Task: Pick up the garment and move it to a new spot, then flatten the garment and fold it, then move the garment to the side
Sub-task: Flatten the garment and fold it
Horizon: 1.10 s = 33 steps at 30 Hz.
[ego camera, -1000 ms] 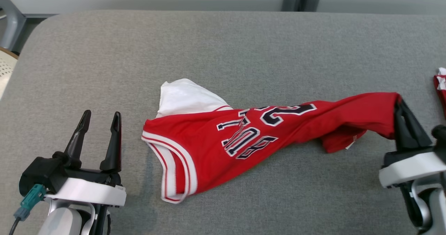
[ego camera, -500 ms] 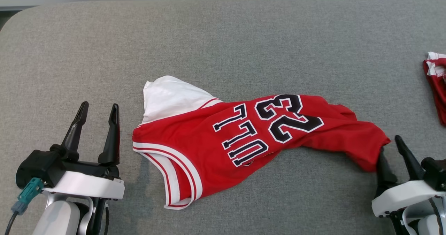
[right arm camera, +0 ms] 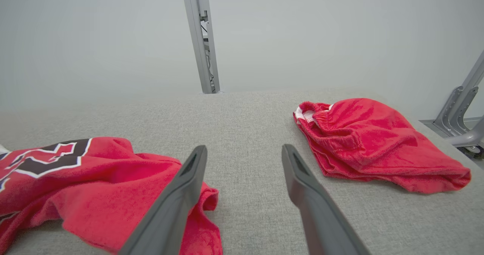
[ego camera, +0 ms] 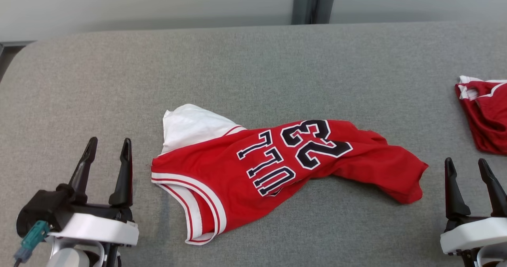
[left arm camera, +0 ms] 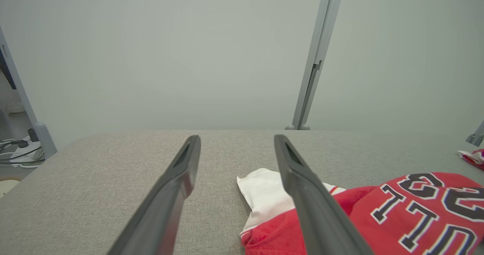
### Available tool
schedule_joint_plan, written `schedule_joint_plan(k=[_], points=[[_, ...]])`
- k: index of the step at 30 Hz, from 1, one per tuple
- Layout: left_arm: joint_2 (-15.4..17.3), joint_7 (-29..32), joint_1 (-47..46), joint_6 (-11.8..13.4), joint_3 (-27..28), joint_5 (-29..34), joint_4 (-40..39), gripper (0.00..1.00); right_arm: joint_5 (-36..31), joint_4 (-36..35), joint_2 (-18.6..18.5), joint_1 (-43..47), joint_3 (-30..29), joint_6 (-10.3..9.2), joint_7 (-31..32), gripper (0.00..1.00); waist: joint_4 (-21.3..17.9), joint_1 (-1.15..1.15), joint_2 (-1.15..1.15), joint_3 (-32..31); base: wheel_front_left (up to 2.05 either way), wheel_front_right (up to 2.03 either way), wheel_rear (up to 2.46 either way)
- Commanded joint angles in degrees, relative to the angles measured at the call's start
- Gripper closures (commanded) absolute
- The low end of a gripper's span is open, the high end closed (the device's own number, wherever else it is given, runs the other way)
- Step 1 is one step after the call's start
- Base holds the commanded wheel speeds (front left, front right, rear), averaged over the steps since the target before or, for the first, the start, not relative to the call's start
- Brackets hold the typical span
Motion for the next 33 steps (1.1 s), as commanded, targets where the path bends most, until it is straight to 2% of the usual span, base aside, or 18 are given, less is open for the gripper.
schedule_joint_plan(k=[1,9,16,33], points=[[0.07,0.23,1.2,0.62,0.08,-0.02,-0.56,0.0,-0.09,-1.79,0.02,0.56,0.14,0.0,0.6,0.0,-0.36,0.0,0.0,-1.64,0.0,0.0,0.0],[0.01,1.68,6.03,2.23,-0.71,0.22,-2.81,0.0,-0.58,-8.61,-0.1,0.9,4.91,0.0,3.82,0.0,-0.46,0.0,0.0,-6.36,0.0,0.0,0.0],[-0.24,2.87,10.42,3.41,-1.49,0.06,-4.53,0.0,0.17,-10.98,0.01,2.61,8.25,0.0,5.96,0.0,0.05,0.0,0.0,-9.75,0.0,0.0,0.0],[0.21,4.24,12.6,4.51,-2.37,-0.35,-7.04,0.0,0.79,-12.74,0.5,4.86,8.15,0.0,6.35,0.0,0.64,0.0,0.0,-9.72,0.0,0.0,0.0]])
